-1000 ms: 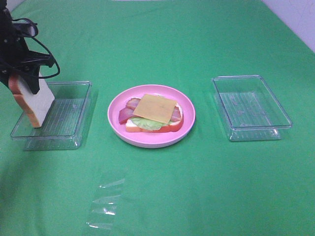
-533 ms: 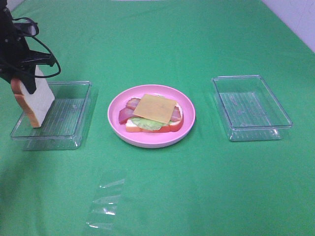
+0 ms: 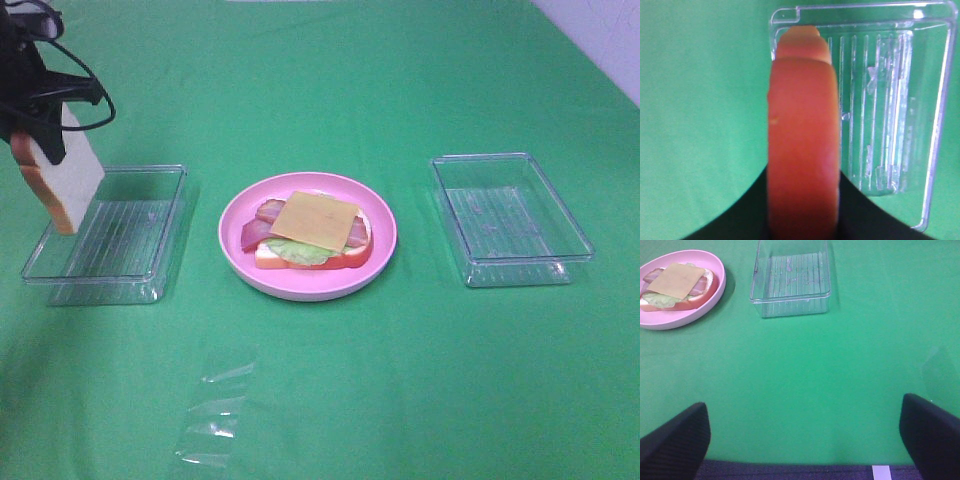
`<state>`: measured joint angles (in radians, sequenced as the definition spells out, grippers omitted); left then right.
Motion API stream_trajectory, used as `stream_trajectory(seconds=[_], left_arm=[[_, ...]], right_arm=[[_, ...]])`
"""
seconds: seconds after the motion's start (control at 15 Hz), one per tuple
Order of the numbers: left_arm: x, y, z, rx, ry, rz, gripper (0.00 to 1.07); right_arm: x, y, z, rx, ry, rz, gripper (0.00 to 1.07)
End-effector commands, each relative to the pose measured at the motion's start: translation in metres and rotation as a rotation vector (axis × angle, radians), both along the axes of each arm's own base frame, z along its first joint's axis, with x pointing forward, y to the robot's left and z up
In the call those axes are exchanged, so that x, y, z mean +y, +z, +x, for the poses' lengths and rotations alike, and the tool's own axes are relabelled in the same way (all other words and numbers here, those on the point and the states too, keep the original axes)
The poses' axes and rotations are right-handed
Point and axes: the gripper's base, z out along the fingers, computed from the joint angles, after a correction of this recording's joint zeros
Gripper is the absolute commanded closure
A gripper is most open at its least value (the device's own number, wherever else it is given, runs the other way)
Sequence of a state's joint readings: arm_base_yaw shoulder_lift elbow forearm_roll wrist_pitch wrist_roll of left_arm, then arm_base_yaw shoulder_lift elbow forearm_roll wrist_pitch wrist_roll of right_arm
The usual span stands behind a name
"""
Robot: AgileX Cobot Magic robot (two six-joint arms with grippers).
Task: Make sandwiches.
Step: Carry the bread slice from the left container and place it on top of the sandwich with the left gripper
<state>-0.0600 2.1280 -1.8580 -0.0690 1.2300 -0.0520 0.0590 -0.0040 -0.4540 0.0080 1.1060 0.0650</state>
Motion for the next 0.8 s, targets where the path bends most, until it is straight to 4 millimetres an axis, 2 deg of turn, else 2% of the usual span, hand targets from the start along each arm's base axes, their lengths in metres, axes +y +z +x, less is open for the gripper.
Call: stream_trajectory(seconds=[0.07,0.13,0.33,0.4,0.53,0.67,0.8], left_arm=[[-0.004,0.038,-0.020,0.010,0.018,-0.062,1.07],[-0.008,0.051,-0.025,-0.017,0.020,-0.110,1.07],[-0.017,0.074,-0.033,-0.064,0.022,-0.220,1.07],[-0.030,0.081,-0.035,-0.066,-0.017,-0.372,1.07],[-0.052,0.088,-0.034,-0.111,-0.096,-0.528,1.07],[-0.072,0.087,-0.031,-0.143,-0.132,-0.591,1.07],[-0.102,0.070,-0.030,-0.099,-0.182,-0.627,1.07]], right_arm=[[0.000,0.000,-0.002,-0.025,-0.003,-0.007,0.09],[0.000,0.000,-0.002,-0.025,-0.003,-0.007,0.09],[0.000,0.000,-0.002,-0.025,-0.003,-0.007,0.09],[0.000,0.000,-0.002,-0.025,-0.003,-0.007,0.09],[0.000,0.000,-0.002,-0.025,-0.003,-0.007,0.09],[0.000,0.000,-0.002,-0.025,-0.003,-0.007,0.09],[0.000,0.000,-0.002,-0.025,-0.003,-0.007,0.09]])
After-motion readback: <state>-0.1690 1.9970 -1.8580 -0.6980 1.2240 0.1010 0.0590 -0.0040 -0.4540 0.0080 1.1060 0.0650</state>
